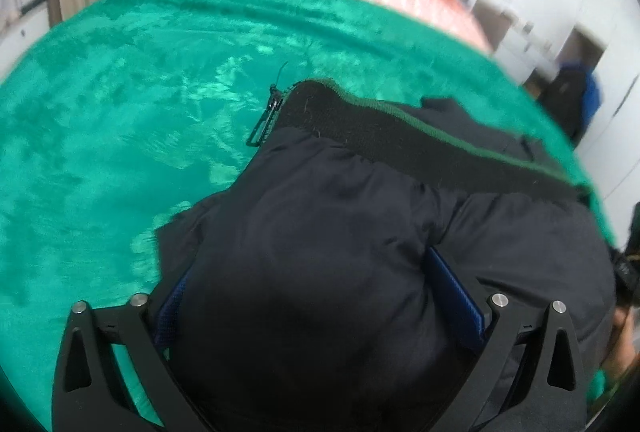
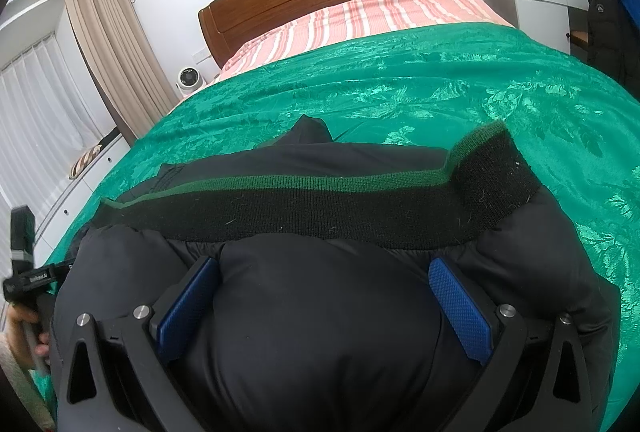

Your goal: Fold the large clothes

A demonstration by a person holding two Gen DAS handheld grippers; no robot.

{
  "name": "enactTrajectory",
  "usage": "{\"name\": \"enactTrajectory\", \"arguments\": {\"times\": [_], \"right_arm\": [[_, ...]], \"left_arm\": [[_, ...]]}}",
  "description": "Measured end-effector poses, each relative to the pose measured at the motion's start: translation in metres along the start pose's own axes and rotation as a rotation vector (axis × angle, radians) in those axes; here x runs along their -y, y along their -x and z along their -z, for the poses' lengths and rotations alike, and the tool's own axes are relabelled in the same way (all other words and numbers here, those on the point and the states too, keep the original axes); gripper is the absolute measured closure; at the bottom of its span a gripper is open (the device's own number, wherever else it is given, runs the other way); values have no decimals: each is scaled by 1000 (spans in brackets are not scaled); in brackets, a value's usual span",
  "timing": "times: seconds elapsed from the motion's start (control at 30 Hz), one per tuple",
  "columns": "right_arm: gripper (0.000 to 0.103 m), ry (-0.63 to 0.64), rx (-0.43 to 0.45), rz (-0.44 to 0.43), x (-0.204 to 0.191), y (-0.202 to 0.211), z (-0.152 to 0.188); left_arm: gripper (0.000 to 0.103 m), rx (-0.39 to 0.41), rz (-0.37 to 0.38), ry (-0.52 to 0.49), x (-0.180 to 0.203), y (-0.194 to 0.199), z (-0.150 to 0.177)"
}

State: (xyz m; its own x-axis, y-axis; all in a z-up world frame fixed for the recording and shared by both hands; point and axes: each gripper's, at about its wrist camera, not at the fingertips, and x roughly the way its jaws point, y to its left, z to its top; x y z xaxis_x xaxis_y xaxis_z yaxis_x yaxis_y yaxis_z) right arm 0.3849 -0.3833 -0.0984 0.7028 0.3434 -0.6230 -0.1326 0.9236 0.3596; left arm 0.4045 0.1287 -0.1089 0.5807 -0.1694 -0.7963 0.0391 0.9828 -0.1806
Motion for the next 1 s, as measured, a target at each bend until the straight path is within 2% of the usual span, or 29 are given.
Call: {"name": "enactTrajectory", "arguments": {"times": [0.03,0.17,0.27,0.33,0.4,0.47,0.57,0.6,0.67,0.7,0.73,0.77,0.83,0.87,0.93,0.97,1.0], "right_arm": [[0,-1,0,-1,0,0,0],[0,-4,2,-6,2,-1,0],[0,-7,0,-8,3,-1,-1],[0,-9,0,-7,3,-1,-1],[0,-8,-1,-6,3,-1,-1],[0,-8,-1,-7,3,-1,-1],[0,-10,0,-10,3,-1,-1],[0,-11,-1,-11,2,-2,-1],[0,-12,1,-14,3,-2,-1],[0,-13,1,-17,3,-2,-1],[0,-14,1,-18,4,-2,-1],[0,-15,1,-19,4,-2,-1],[0,-16,1,-20,4,-3,-1],[0,-15,1,-20,4,-3,-1],[0,-15,1,-20,5,-3,-1],[0,-15,0,-19,4,-3,-1],[0,-15,1,-20,5,-3,-1]], "left_arm": [[2,5,-17,-13,6,11,-1],[0,119,64,-78,44,73,7],[0,133,93,-179,94,83,12],[0,131,63,-273,125,79,18],[1,188,-14,-329,143,84,24],[1,212,-52,-277,138,91,25],[1,194,-88,-127,94,101,19],[1,192,-120,-94,77,102,15],[3,196,-252,-24,44,108,14],[3,219,-268,10,35,119,14],[3,246,-241,24,33,128,16],[3,289,-180,25,39,142,18],[2,327,-53,-39,70,153,20],[1,309,17,-104,94,150,19],[1,255,100,-229,139,131,16],[1,242,117,-306,167,111,15],[1,230,103,-346,182,93,12]]}}
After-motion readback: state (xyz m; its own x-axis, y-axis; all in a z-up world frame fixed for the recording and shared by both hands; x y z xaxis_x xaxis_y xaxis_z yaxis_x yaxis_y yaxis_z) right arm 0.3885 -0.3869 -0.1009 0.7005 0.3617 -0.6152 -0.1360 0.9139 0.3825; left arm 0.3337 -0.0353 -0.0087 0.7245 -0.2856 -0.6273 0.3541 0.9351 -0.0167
